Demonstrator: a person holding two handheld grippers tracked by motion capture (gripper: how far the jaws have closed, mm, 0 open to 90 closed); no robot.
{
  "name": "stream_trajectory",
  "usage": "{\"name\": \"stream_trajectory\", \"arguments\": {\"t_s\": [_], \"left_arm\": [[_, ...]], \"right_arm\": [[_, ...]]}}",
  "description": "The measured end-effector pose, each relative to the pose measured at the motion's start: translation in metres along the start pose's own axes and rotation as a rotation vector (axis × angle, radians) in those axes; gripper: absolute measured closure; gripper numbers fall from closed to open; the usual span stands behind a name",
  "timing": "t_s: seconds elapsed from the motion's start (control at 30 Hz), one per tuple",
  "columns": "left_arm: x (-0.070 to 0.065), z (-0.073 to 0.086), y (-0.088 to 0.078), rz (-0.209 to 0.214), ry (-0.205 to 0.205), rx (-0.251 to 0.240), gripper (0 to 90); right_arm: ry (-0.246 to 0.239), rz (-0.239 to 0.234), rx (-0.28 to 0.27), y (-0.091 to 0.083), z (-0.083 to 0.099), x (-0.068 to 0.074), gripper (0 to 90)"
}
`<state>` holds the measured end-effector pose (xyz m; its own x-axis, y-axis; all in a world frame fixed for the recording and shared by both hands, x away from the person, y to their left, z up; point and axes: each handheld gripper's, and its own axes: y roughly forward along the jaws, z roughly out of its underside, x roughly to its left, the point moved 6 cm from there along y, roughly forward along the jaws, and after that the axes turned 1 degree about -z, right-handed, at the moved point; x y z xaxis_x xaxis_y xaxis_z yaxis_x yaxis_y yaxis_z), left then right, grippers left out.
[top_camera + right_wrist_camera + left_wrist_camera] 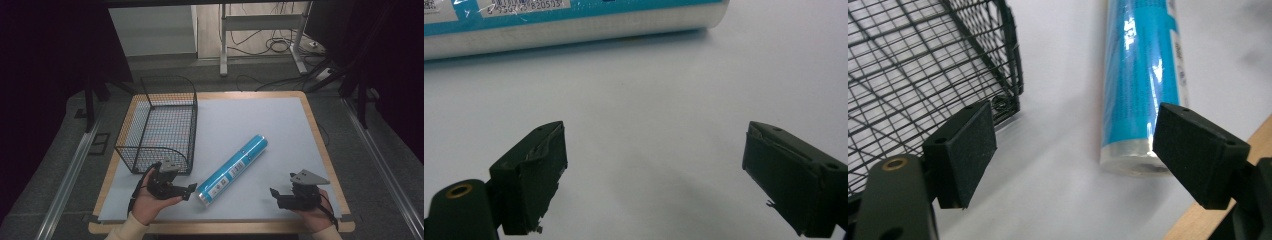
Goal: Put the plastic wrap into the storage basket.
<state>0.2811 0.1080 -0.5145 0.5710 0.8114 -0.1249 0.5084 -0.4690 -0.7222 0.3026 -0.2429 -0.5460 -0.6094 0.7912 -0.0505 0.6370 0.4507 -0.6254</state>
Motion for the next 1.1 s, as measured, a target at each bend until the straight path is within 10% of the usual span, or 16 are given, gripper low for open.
{"name": "stream_trajectory", "arguments": {"t_s": [1.1], "left_arm": [[-0.026,-0.028,0.019,0.052,0.074,0.056,15.8]], "right_arm": [[0.004,0.007,-0.003,-0.001,0.000,-0.002,11.2]]}}
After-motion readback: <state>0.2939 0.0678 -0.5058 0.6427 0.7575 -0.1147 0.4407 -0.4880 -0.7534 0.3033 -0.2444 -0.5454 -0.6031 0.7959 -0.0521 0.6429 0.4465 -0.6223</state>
